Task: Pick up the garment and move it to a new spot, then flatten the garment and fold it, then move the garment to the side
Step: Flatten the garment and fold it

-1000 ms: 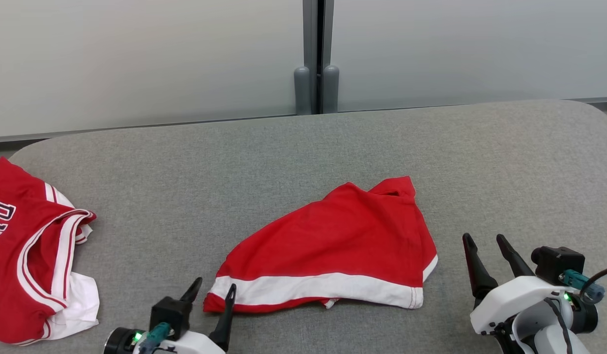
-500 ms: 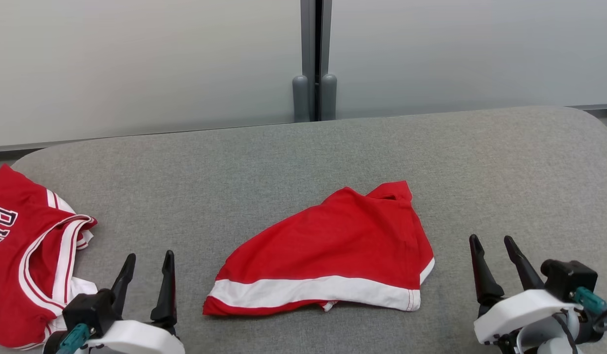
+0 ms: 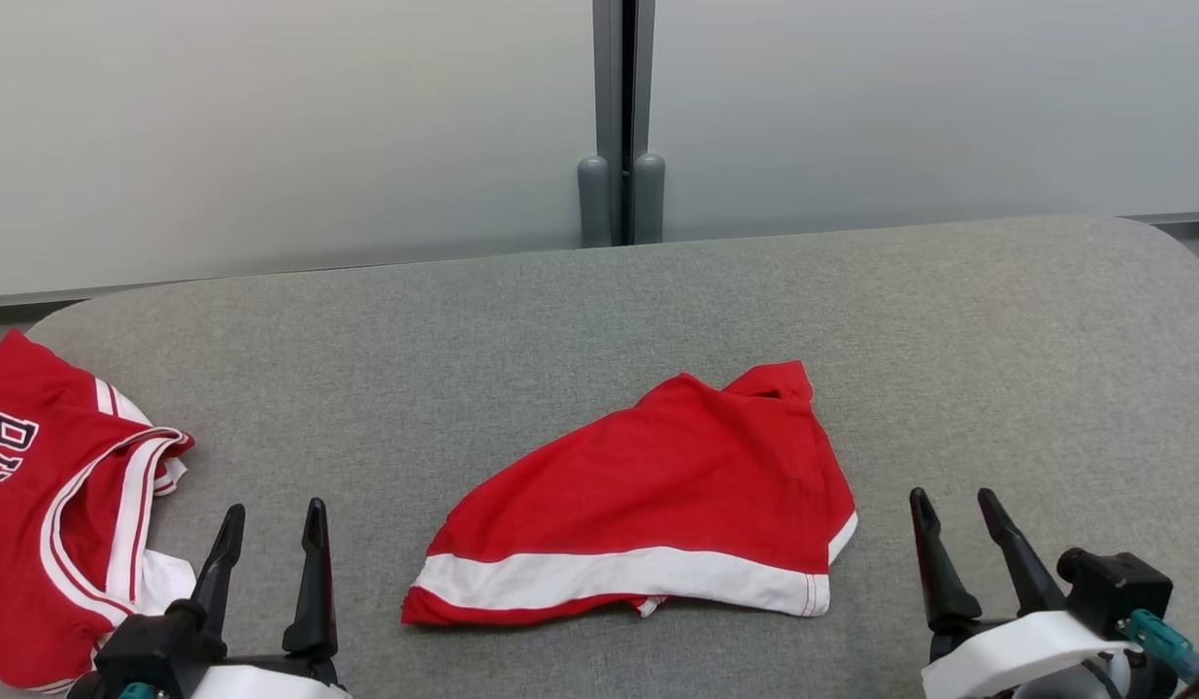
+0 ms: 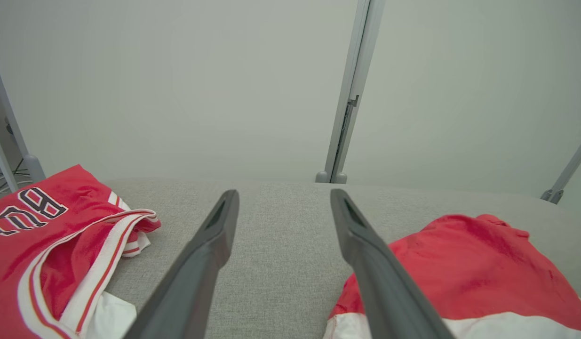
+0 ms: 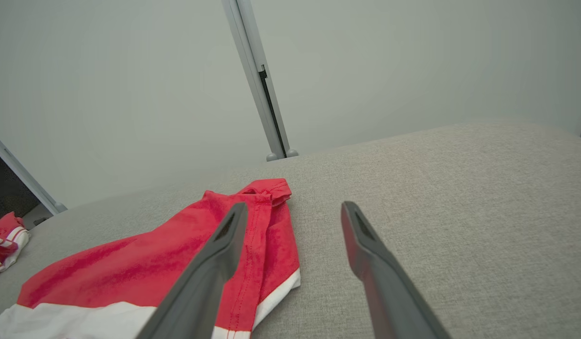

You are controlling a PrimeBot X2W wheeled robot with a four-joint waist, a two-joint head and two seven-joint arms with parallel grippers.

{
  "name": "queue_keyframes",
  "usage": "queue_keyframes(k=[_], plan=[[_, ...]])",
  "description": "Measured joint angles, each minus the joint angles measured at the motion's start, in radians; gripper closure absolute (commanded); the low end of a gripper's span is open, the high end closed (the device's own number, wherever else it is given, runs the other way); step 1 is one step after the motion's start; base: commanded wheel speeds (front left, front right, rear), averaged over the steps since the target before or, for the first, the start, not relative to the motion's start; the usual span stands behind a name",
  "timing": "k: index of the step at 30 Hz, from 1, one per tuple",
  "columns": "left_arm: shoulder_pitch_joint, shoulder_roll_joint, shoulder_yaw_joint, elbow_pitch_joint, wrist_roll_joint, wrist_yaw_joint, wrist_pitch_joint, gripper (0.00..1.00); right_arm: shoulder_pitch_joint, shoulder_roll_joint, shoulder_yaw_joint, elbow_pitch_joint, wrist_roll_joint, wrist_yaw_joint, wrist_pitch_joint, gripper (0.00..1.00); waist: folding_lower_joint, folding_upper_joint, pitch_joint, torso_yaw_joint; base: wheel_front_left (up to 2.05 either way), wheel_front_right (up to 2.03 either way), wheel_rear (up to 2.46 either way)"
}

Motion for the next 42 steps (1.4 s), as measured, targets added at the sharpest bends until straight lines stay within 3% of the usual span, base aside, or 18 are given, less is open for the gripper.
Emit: queue_keyframes(k=[11, 15, 18, 25, 42], plan=[[0.002, -0.009, 0.003, -0.007, 0.009, -0.012, 0.002, 0.00, 0.000, -0.022, 0.023, -0.013, 0.016, 0.000, 0.050, 0.00, 0.0000, 0.0000, -0.003, 0.008, 0.00, 0.00, 0.00], [0.016, -0.003, -0.037, 0.002, -0.049, -0.055, 0.133, 0.00, 0.017, -0.036, 0.090, 0.004, 0.089, 0.000, 0.183, 0.00, 0.0000, 0.0000, 0.002, 0.010, 0.00, 0.00, 0.00], [0.014, 0.030, -0.072, -0.018, -0.090, -0.081, 0.288, 0.00, 0.018, -0.057, 0.115, 0.018, 0.131, 0.000, 0.275, 0.00, 0.0000, 0.0000, 0.012, 0.014, 0.00, 0.00, 0.00], [-0.048, 0.066, -0.120, -0.017, -0.119, -0.120, 0.446, 0.00, -0.010, -0.049, 0.139, 0.042, 0.160, 0.000, 0.372, 0.00, 0.0000, 0.0000, 0.047, 0.024, 0.00, 0.00, 0.00], [-0.189, 0.069, -0.162, 0.135, -0.154, -0.213, 0.518, 0.00, -0.090, -0.022, 0.178, 0.103, 0.202, 0.000, 0.423, 0.03, 0.0000, 0.0000, 0.119, 0.031, 0.00, 0.00, 0.00]])
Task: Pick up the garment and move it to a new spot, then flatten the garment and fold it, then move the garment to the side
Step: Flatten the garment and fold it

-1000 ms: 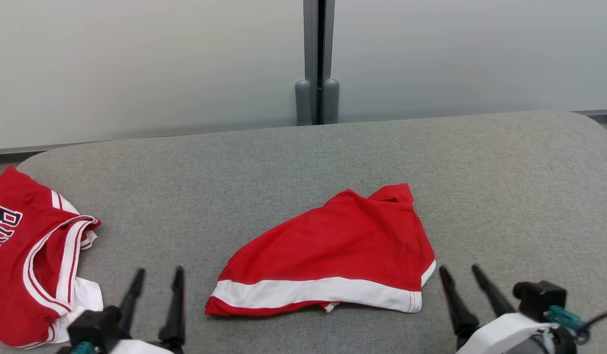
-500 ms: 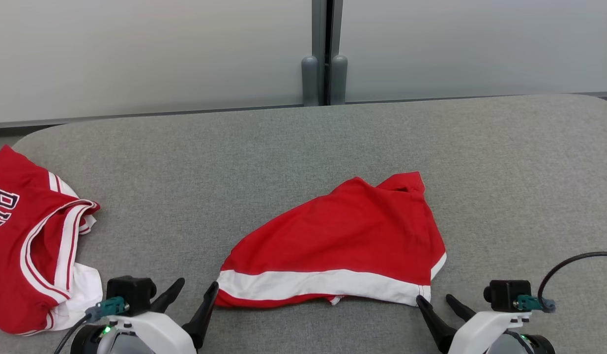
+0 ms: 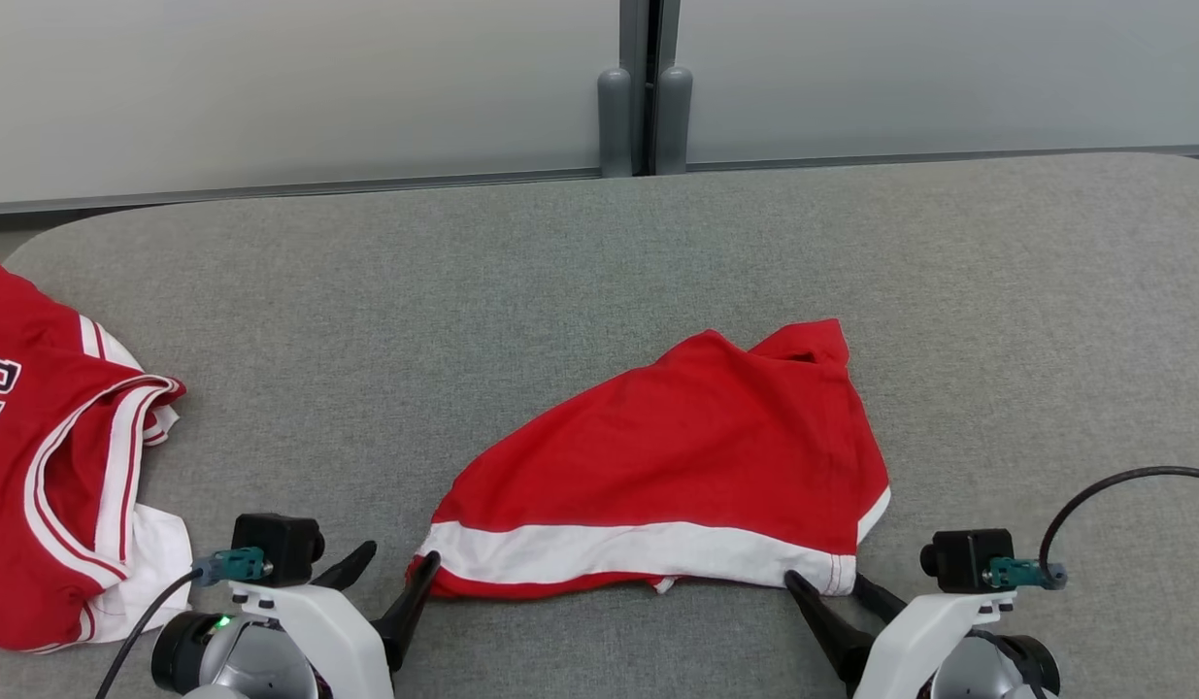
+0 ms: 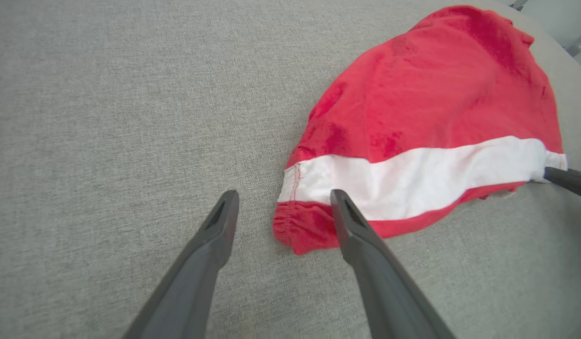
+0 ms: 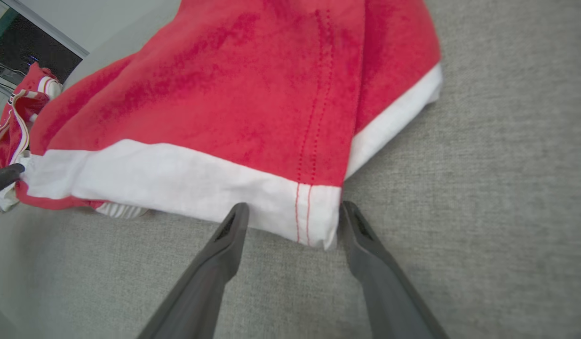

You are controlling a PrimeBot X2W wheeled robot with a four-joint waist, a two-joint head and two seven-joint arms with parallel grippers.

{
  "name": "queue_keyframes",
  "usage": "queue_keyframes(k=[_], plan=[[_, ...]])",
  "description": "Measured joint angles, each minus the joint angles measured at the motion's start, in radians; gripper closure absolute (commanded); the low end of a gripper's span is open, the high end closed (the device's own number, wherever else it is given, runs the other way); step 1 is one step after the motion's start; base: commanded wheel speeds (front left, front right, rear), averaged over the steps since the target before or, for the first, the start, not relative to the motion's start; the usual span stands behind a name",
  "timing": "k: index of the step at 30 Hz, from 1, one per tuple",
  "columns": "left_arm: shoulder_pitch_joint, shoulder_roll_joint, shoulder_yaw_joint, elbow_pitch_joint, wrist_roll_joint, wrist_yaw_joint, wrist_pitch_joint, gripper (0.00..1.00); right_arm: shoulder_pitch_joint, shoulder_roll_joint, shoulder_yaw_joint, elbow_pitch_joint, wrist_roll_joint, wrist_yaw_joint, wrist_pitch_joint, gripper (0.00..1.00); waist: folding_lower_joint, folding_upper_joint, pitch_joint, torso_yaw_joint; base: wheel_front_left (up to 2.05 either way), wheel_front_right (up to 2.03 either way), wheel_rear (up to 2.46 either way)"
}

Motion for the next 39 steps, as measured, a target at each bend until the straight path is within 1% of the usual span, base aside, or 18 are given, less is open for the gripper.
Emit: queue_keyframes(k=[3, 4, 10, 11, 12, 13, 14, 15, 16, 17, 18, 22, 26, 30, 35, 39], plan=[[-0.003, -0.002, -0.006, 0.019, -0.010, -0.014, 0.008, 0.00, 0.004, -0.009, 0.015, -0.002, 0.008, 0.000, 0.004, 0.02, 0.0000, 0.0000, -0.003, -0.005, 0.00, 0.00, 0.00], [-0.008, -0.003, -0.008, 0.025, -0.016, -0.022, 0.013, 0.00, 0.006, -0.012, 0.019, -0.004, 0.011, 0.000, 0.004, 0.04, 0.0000, 0.0000, -0.004, -0.007, 0.00, 0.00, 0.00], [-0.049, -0.030, -0.020, 0.092, -0.060, -0.067, 0.020, 0.00, 0.004, -0.016, 0.041, -0.011, 0.017, 0.000, -0.003, 0.05, 0.0000, 0.0000, -0.001, -0.014, 0.00, 0.00, 0.00], [-0.058, -0.034, -0.024, 0.108, -0.066, -0.072, 0.024, 0.00, 0.002, -0.016, 0.044, -0.011, 0.018, 0.000, -0.003, 0.08, 0.0000, 0.0000, 0.000, -0.016, 0.00, 0.00, 0.00], [-0.067, -0.035, -0.030, 0.121, -0.066, -0.077, 0.024, 0.00, 0.000, -0.016, 0.048, -0.011, 0.019, 0.000, -0.004, 0.14, 0.0000, 0.0000, 0.000, -0.017, 0.00, 0.00, 0.00], [-0.075, -0.037, -0.033, 0.134, -0.066, -0.080, 0.023, 0.02, -0.001, -0.016, 0.051, -0.011, 0.021, 0.000, -0.008, 0.26, 0.0000, 0.0000, 0.001, -0.019, 0.00, 0.00, 0.00], [-0.082, -0.038, -0.034, 0.145, -0.066, -0.080, 0.018, 0.14, -0.004, -0.017, 0.054, -0.010, 0.020, 0.000, -0.011, 0.53, 0.0000, 0.0000, 0.002, -0.021, 0.00, 0.00, 0.00], [-0.086, -0.040, -0.035, 0.154, -0.066, -0.085, 0.014, 0.35, -0.005, -0.018, 0.056, -0.009, 0.020, 0.000, -0.015, 0.68, 0.0000, 0.0000, 0.003, -0.023, 0.00, 0.00, 0.00], [-0.090, -0.043, -0.036, 0.161, -0.066, -0.087, 0.010, 0.62, -0.006, -0.019, 0.057, -0.007, 0.020, 0.000, -0.020, 0.88, 0.0000, 0.0000, 0.003, -0.024, 0.00, 0.00, 0.00], [-0.095, -0.044, -0.037, 0.167, -0.067, -0.088, 0.008, 0.82, -0.007, -0.019, 0.058, -0.005, 0.020, 0.000, -0.020, 1.00, 0.0000, 0.0000, 0.004, -0.025, 0.00, 0.00, 0.00], [-0.099, -0.045, -0.037, 0.172, -0.068, -0.088, 0.006, 1.00, -0.008, -0.020, 0.060, -0.002, 0.020, 0.000, -0.021, 1.00, 0.0000, 0.0000, 0.004, -0.026, 0.00, 0.00, 0.00], [-0.101, -0.040, -0.037, 0.174, -0.068, -0.089, -0.008, 1.00, -0.009, -0.021, 0.066, 0.005, 0.020, 0.000, -0.030, 1.00, 0.0000, 0.0000, 0.003, -0.029, 0.00, 0.00, 0.00], [-0.091, -0.039, -0.028, 0.142, -0.077, -0.092, -0.033, 1.00, -0.008, -0.033, 0.063, -0.008, 0.016, 0.000, -0.055, 1.00, 0.0000, 0.0000, -0.003, -0.030, 0.00, 0.00, 0.00], [-0.067, -0.035, -0.009, 0.082, -0.087, -0.086, -0.063, 1.00, 0.004, -0.049, 0.052, -0.074, 0.012, 0.000, -0.086, 1.00, 0.0000, 0.0000, -0.011, -0.031, 0.00, 0.00, 0.00], [-0.058, -0.027, 0.019, -0.016, -0.097, -0.073, -0.083, 1.00, 0.006, -0.069, 0.015, -0.191, 0.005, 0.000, -0.137, 1.00, 0.0000, 0.0000, -0.009, -0.036, 0.00, 0.00, 0.00], [-0.107, -0.010, 0.030, -0.059, -0.091, -0.070, -0.079, 1.00, -0.036, -0.082, 0.007, -0.253, 0.009, 0.000, -0.170, 1.00, 0.0000, 0.0000, 0.011, -0.039, 0.00, 0.00, 0.00]])
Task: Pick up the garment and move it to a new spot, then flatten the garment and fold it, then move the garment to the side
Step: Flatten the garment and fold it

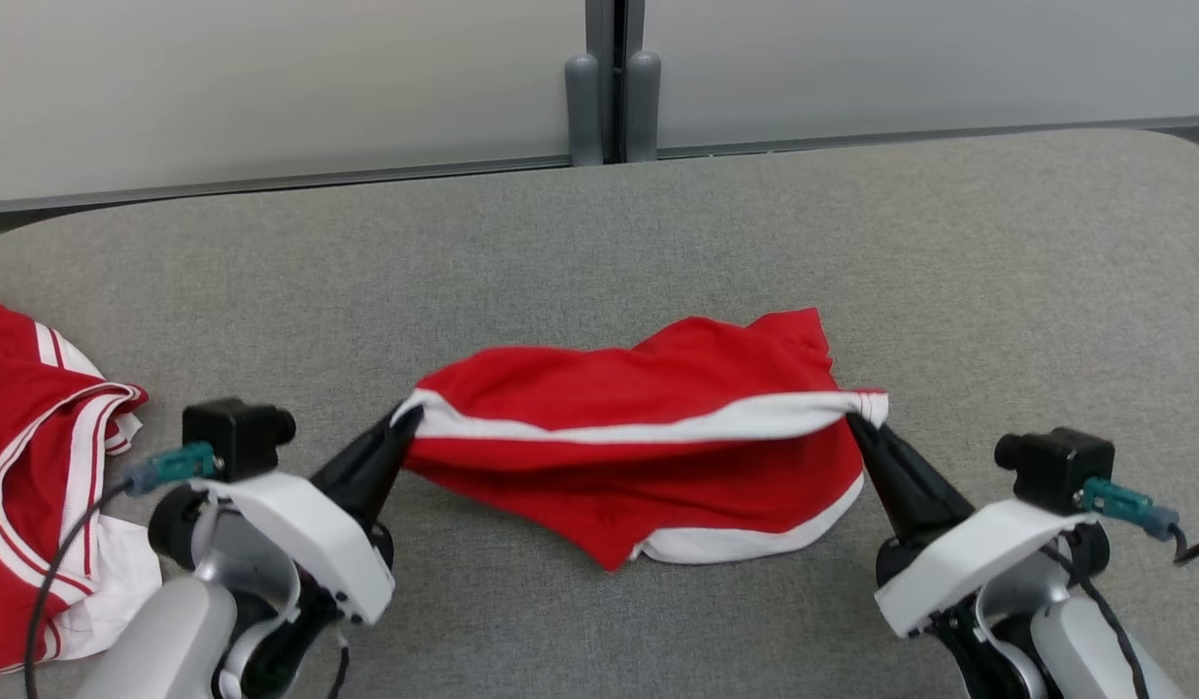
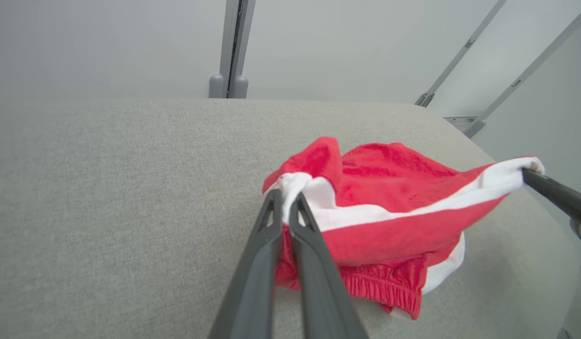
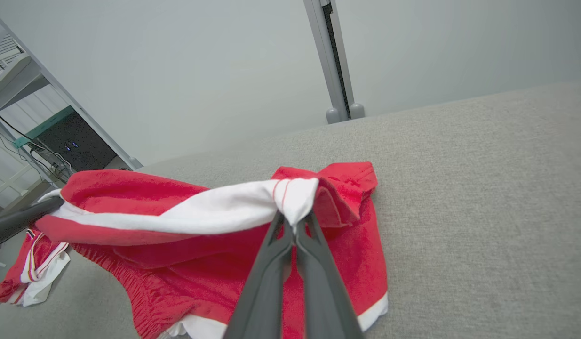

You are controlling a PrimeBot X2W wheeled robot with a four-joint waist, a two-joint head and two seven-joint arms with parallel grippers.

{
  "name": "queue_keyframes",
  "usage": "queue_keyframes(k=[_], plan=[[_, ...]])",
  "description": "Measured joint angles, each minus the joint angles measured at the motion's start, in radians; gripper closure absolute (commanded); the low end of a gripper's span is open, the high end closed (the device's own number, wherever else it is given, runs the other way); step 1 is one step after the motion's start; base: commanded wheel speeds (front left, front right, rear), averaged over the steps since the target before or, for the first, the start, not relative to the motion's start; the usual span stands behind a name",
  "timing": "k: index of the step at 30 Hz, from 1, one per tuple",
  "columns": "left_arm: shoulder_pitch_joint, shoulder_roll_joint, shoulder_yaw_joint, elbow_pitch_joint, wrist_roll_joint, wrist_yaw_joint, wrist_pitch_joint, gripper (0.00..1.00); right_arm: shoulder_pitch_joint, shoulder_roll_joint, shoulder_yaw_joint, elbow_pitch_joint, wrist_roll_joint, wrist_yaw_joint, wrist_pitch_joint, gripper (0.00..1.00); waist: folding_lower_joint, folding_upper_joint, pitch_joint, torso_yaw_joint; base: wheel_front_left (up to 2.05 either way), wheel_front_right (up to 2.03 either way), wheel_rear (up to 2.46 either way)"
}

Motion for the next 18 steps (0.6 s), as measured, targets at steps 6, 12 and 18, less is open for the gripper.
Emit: queue_keyframes(k=[6, 12, 18], plan=[[-0.215, 0.018, 0.014, 0.048, 0.008, -0.020, 0.028, 1.00, -0.207, -0.038, 0.030, -0.014, 0.015, 0.000, -0.065, 1.00, 0.0000, 0.0000, 0.071, -0.005, 0.00, 0.00, 0.00], [-0.522, 0.023, 0.003, 0.174, 0.039, -0.044, 0.022, 1.00, -0.506, -0.088, 0.073, 0.074, 0.037, 0.000, -0.151, 1.00, 0.0000, 0.0000, 0.185, -0.001, 0.00, 0.00, 0.00], [-0.812, 0.019, -0.038, 0.281, 0.061, -0.049, 0.000, 1.00, -0.807, -0.125, 0.124, 0.190, 0.103, 0.000, -0.225, 1.00, 0.0000, 0.0000, 0.298, 0.004, 0.00, 0.00, 0.00]])
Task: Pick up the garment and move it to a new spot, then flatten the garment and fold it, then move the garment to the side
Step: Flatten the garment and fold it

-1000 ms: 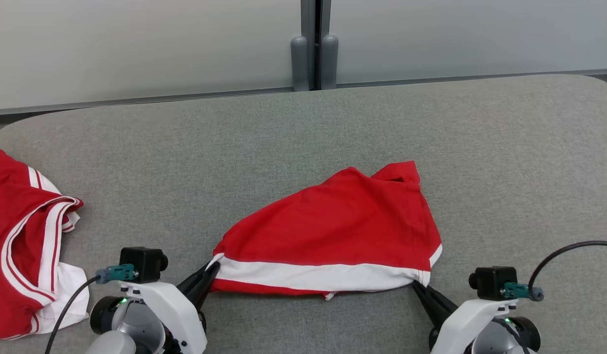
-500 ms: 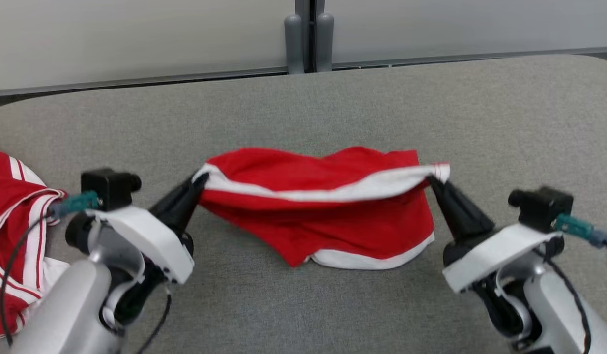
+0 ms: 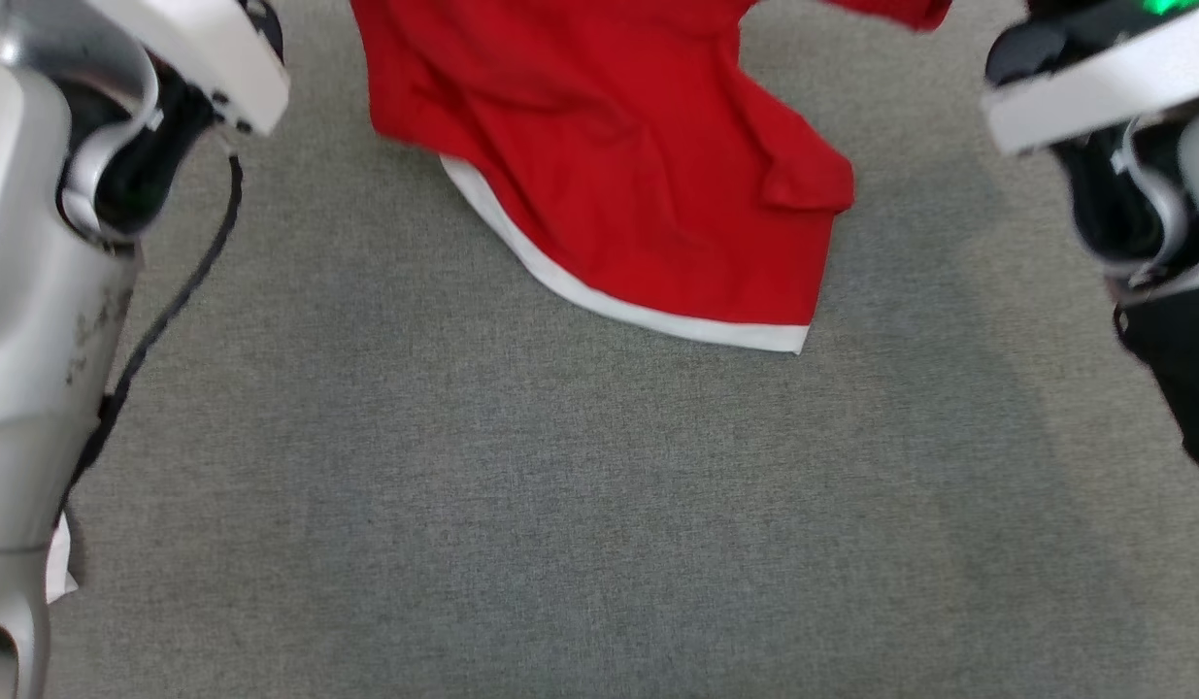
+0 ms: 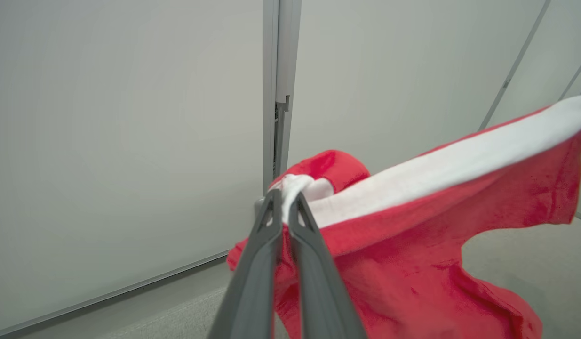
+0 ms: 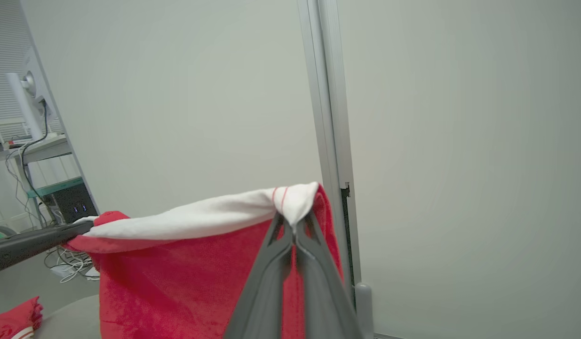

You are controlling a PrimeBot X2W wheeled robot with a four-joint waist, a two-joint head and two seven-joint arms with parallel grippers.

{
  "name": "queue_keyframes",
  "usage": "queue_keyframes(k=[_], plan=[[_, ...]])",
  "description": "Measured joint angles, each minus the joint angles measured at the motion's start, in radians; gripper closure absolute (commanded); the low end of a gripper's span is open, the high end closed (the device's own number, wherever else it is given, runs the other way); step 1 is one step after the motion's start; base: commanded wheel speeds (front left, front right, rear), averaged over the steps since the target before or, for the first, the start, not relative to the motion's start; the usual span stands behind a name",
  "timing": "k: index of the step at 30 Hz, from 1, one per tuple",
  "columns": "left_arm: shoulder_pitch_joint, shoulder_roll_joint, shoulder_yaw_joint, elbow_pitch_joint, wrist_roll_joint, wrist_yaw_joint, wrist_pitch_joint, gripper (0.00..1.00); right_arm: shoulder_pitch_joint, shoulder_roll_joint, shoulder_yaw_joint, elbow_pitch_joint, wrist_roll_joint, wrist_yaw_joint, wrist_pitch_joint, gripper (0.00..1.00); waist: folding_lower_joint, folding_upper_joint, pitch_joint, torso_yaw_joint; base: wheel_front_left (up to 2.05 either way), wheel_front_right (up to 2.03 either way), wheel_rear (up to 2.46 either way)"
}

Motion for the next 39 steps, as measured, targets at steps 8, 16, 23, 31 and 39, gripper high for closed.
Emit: queue_keyframes(k=[8, 16, 23, 31, 39], plan=[[-0.353, 0.000, -0.063, 0.134, -0.022, -0.003, -0.048, 1.00, -0.356, -0.042, 0.062, 0.137, 0.081, 0.000, -0.046, 1.00, 0.0000, 0.0000, 0.123, 0.009, 0.00, 0.00, 0.00], [-0.610, -0.019, -0.114, 0.303, -0.047, -0.003, -0.129, 1.00, -0.631, -0.064, 0.090, 0.223, 0.145, 0.001, -0.058, 1.00, 0.0000, 0.0000, 0.186, 0.001, 0.00, 0.00, 0.00], [-0.618, -0.040, -0.191, 0.389, -0.119, -0.004, -0.133, 1.00, -0.658, -0.070, 0.128, 0.217, 0.137, 0.001, -0.061, 1.00, 0.0000, 0.0000, 0.172, -0.004, 0.00, 0.00, 0.00], [-0.387, -0.016, -0.360, 0.382, -0.223, -0.004, -0.110, 1.00, -0.435, -0.107, 0.256, 0.204, 0.174, 0.001, -0.062, 1.00, 0.0001, 0.0000, 0.088, -0.006, 0.00, 0.00, 0.00], [-0.166, 0.008, -0.443, 0.350, -0.327, -0.004, -0.112, 1.00, -0.182, -0.190, 0.336, 0.156, 0.209, 0.001, -0.060, 1.00, 0.0001, 0.0000, -0.035, -0.008, 0.00, 0.00, 0.00]])
